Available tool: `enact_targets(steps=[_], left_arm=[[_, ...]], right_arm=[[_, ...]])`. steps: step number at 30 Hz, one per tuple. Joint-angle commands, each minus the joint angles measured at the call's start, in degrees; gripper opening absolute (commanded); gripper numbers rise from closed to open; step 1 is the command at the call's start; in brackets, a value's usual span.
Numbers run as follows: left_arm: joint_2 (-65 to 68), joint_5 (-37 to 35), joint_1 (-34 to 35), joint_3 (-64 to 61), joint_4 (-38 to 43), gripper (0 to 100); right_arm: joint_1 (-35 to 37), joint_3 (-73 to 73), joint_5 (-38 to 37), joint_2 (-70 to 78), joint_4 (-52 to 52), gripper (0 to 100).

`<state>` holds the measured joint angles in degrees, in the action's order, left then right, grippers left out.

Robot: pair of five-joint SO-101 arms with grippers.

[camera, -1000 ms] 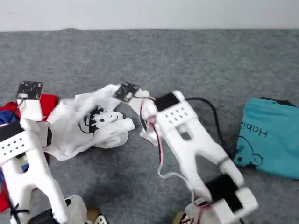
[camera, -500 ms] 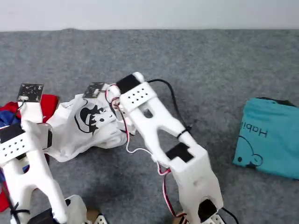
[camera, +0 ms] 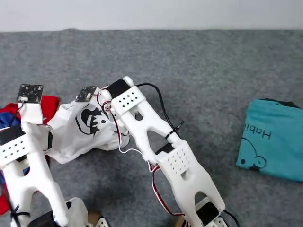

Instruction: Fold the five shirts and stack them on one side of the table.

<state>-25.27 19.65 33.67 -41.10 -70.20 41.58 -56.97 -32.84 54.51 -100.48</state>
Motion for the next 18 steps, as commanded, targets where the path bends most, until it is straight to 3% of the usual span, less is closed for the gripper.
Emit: enact_targets(steps=[1,3,11,18], left_arm=[[-0.53,0.44,0.26,0.22,0.62,0],[-0.53,0.44,0.26,0.22,0.62,0],[-0.62,0.44,0.26,0.84,-1.76,0],[-5.10,0.35,0.09,3.91,-8.44,0]], right_arm=[[0.13,-5.45,-0.44,-0.48,-2.07,8.4],[0.22,-5.89,-0.35,-0.57,-2.07,0.2],[-1.19,-4.57,-0.18,-4.88,-2.59,1.0],[-7.52,4.40,-0.35,-19.03,-2.59,1.0]])
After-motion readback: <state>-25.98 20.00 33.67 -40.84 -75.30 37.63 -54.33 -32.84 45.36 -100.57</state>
